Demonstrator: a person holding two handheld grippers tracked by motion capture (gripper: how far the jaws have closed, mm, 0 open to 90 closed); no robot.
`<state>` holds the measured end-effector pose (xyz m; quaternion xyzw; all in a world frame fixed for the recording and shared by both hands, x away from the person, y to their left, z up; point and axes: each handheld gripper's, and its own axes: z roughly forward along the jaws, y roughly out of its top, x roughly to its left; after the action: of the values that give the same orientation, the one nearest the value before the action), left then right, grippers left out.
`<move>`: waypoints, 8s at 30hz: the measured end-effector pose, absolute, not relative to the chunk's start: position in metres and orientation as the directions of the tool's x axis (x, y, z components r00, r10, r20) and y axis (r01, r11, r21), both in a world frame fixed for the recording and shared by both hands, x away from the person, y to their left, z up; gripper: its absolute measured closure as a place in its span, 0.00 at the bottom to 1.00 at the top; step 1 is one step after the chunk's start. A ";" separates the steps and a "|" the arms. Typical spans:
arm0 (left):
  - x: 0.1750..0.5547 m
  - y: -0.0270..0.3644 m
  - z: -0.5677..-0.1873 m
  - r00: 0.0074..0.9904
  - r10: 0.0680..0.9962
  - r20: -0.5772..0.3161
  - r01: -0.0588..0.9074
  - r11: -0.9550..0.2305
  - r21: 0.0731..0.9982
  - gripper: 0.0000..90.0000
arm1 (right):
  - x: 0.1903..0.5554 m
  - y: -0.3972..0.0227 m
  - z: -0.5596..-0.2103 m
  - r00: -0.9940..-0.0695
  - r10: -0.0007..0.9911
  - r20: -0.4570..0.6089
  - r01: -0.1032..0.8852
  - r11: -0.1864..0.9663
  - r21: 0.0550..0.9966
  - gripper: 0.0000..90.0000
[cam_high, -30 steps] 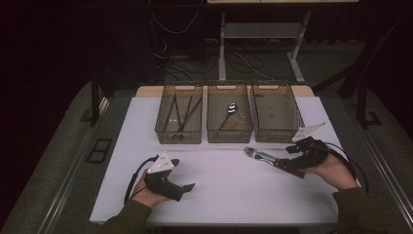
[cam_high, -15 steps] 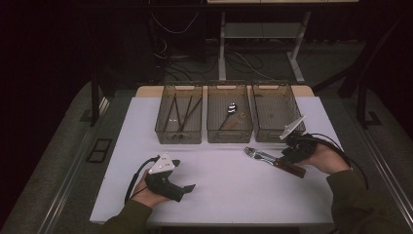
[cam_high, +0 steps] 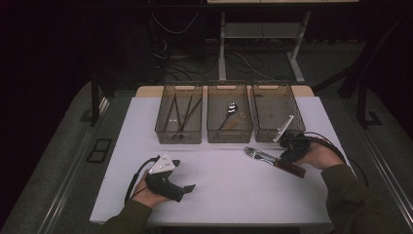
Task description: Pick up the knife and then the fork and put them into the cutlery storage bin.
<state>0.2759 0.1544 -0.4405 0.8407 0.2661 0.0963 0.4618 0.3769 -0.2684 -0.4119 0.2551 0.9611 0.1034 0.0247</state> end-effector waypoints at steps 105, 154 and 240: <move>0.276 0.156 -0.443 0.870 0.484 -0.100 0.341 -0.440 0.831 0.00 | 0.375 -0.336 -0.350 -0.584 0.809 0.072 0.451 0.249 0.857 0.86; 0.275 0.154 -0.443 0.875 0.472 -0.107 0.336 -0.433 0.836 0.00 | 0.453 -0.312 -0.393 -0.501 0.865 -0.015 0.678 0.403 0.615 0.86; 0.274 0.156 -0.441 0.875 0.473 -0.098 0.328 -0.433 0.839 0.00 | 0.318 -0.319 -0.394 -0.718 0.695 0.038 0.512 0.491 0.705 0.35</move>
<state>0.2741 0.1560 -0.4407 0.8431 0.2376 0.0763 0.4763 0.3184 -0.3193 -0.3942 0.3532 0.8541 0.3601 0.1269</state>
